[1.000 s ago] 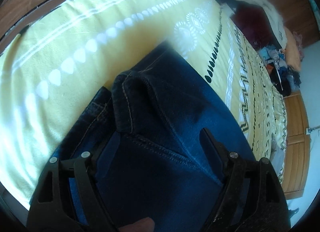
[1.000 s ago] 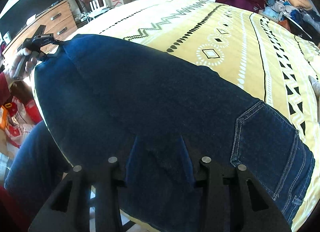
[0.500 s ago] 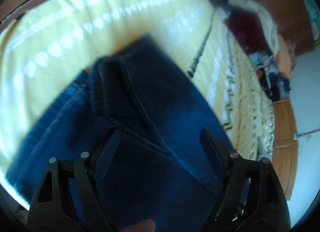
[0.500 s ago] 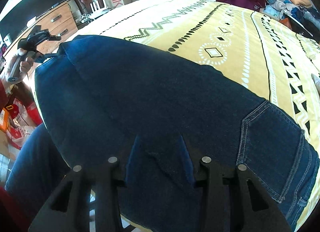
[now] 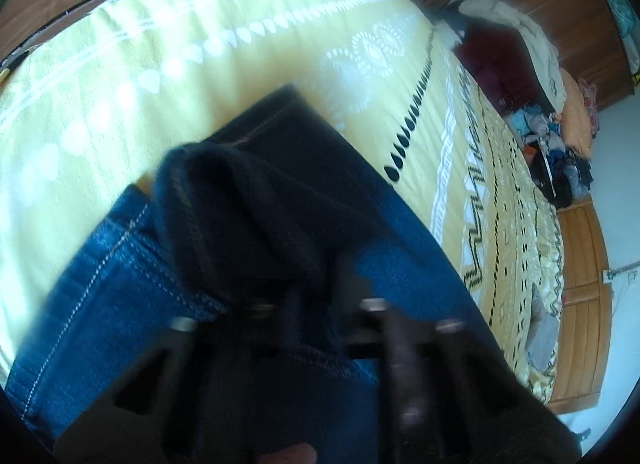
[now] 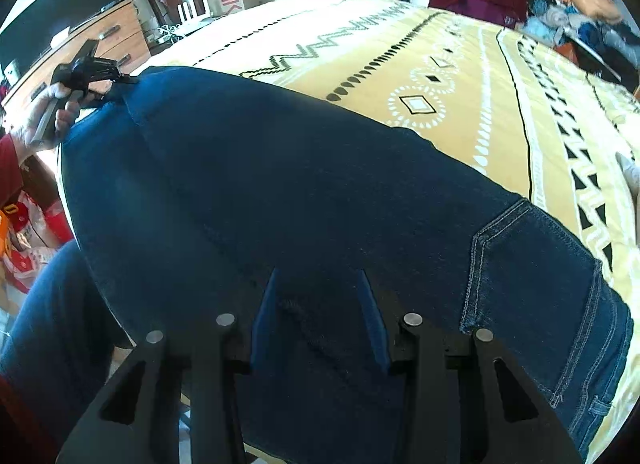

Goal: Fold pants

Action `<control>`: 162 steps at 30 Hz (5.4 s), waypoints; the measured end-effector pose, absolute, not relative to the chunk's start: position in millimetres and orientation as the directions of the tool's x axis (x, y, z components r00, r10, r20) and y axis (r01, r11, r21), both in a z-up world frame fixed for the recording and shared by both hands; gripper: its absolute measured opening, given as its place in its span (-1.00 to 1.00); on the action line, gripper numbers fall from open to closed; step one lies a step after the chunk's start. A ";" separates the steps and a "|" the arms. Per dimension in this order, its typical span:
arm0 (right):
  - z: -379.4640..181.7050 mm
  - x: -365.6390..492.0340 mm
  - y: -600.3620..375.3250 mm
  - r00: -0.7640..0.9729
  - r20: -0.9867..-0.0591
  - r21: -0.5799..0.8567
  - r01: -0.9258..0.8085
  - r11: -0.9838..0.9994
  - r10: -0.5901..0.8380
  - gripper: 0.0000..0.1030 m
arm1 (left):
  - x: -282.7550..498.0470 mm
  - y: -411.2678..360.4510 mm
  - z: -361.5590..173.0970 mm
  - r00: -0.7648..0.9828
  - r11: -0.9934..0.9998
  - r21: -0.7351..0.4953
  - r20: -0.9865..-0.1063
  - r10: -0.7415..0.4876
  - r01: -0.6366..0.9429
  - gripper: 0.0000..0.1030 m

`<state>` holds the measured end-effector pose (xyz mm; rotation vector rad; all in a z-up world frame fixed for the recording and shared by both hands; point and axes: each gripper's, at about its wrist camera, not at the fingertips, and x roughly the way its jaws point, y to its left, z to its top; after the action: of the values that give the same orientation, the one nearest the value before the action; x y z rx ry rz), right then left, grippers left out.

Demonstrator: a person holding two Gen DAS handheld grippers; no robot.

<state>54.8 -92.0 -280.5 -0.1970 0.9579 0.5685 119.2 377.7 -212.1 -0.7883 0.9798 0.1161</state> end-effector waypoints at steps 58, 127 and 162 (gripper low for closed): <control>-293.4 -46.2 -19.1 0.432 -0.840 -0.157 -0.774 0.614 0.329 -0.55 | 14.9 387.2 -221.1 0.728 0.695 -0.626 -0.651 -0.215 -0.354 -0.72; -261.8 -3.8 308.8 0.049 -0.805 0.085 -0.977 0.196 0.592 -0.18 | -19.8 403.7 -238.0 0.754 0.669 -0.682 -0.596 -0.277 -0.294 -0.20; -227.1 23.9 320.6 0.122 -0.720 0.126 -0.945 0.301 0.684 -0.92 | -77.8 412.5 -224.6 0.747 0.595 -0.704 -0.618 -0.246 -0.387 0.65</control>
<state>23.9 320.6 -227.1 -0.4095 0.7772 1.2379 -77.8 412.5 -224.6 -0.9532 0.7522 0.0913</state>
